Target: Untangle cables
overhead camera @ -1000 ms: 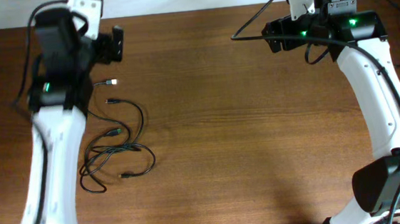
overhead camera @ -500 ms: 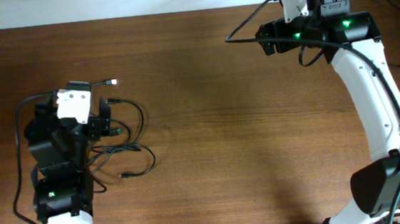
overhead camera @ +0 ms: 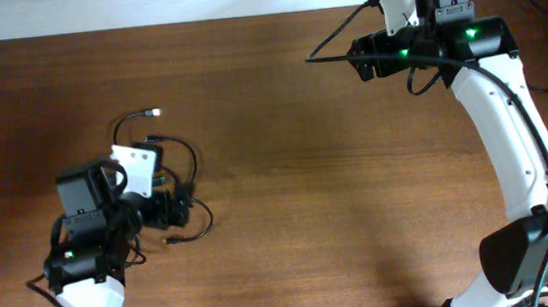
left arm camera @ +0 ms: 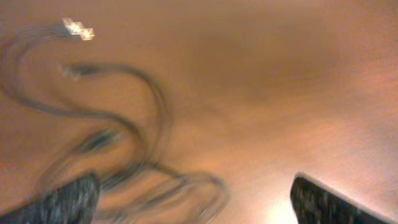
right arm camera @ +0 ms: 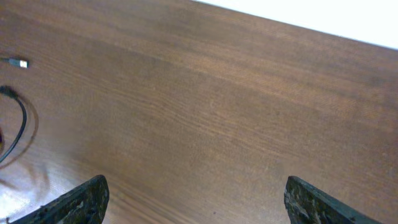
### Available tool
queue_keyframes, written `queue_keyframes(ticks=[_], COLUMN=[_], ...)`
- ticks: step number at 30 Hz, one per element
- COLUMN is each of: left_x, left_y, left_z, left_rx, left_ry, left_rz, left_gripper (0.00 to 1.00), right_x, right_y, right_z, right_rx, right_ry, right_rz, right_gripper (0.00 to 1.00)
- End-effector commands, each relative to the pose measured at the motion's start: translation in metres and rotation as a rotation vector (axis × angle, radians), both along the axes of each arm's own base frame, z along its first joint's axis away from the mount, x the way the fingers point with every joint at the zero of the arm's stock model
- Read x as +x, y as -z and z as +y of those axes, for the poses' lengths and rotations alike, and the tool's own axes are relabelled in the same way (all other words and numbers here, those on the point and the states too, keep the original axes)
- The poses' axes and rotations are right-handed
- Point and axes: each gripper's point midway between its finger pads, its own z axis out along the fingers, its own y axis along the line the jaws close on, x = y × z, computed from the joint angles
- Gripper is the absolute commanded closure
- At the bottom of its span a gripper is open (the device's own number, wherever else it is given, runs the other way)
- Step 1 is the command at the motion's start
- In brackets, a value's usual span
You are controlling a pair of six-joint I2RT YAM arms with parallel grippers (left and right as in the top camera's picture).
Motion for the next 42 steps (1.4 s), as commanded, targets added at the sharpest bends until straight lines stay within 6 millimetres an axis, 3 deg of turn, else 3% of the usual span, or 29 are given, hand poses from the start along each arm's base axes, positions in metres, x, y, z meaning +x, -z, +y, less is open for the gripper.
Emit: queue_keyframes(ticks=[1, 3, 5, 6, 7, 8, 11, 14, 18, 22, 25, 27, 28, 29, 31, 34, 38, 42], left_x=[-0.018, -0.008, -0.001, -0.002, -0.005, -0.001, -0.005, -0.001, 0.005, 0.018, 0.021, 0.025, 0.033, 0.038, 0.043, 0.024, 0.007, -0.022], left_y=[-0.047, -0.058, -0.051, -0.045, -0.043, -0.045, -0.055, -0.070, -0.072, -0.057, -0.043, -0.036, -0.038, -0.037, -0.025, 0.002, 0.020, 0.038], left_z=[-0.037, -0.024, 0.011, 0.026, 0.028, 0.028, 0.025, 0.016, 0.041, 0.072, 0.071, 0.037, 0.021, 0.013, 0.009, 0.004, -0.001, 0.000], left_rx=[-0.076, 0.005, 0.159, 0.126, 0.054, 0.041, 0.302, 0.417, 0.735, 0.953, 0.909, 0.701, 0.635, 0.596, 0.552, 0.459, 0.369, 0.306], left_ry=[0.265, 0.222, 0.063, -0.108, -0.210, -0.225, 0.104, 0.318, 0.479, 0.565, 0.570, 0.598, 0.642, 0.666, 0.687, 0.733, 0.769, 0.800], left_rz=[-0.085, -0.126, -0.082, -0.011, 0.036, 0.025, -0.072, -0.150, -0.111, -0.010, 0.032, -0.031, -0.096, -0.129, -0.103, 0.039, 0.156, 0.335], left_gripper=[0.02, 0.02, 0.02, 0.02, 0.02, 0.02, 0.02, 0.02, 0.02, 0.02, 0.02, 0.05, 0.15, 0.02, 0.02, 0.02, 0.00, 0.07], right_x=[-0.007, -0.008, -0.009, -0.010, -0.011, -0.011, -0.010, -0.012, -0.012, -0.013, -0.013, -0.010, -0.010, -0.010, -0.015, -0.018, -0.016, -0.016], right_y=[-0.011, -0.011, -0.009, -0.009, -0.008, -0.008, -0.009, -0.007, -0.007, -0.006, -0.006, -0.009, -0.009, -0.009, -0.005, -0.003, -0.005, -0.004], right_z=[0.002, 0.002, 0.002, 0.002, 0.002, 0.002, 0.002, 0.002, 0.002, 0.002, 0.002, 0.002, 0.003, 0.003, 0.002, 0.001, 0.002, 0.002], right_rx=[0.009, 0.009, 0.008, 0.007, 0.007, 0.007, 0.007, 0.006, 0.006, 0.005, 0.006, 0.009, 0.011, 0.011, 0.002, 0.000, 0.002, 0.001], right_ry=[0.001, 0.001, 0.001, 0.001, 0.001, 0.001, 0.001, 0.001, 0.001, 0.000, 0.000, 0.000, -0.001, -0.002, -0.007, -0.007, -0.007, -0.007], right_rz=[-0.011, -0.007, 0.000, 0.004, 0.008, 0.008, 0.007, 0.017, 0.017, 0.023, 0.022, 0.006, 0.003, 0.005, 0.030, 0.043, 0.031, 0.035], right_gripper=[0.11, 0.11, 0.11, 0.11, 0.11, 0.11, 0.11, 0.11, 0.11, 0.11, 0.11, 0.11, 0.11, 0.11, 0.11, 0.11, 0.11, 0.11])
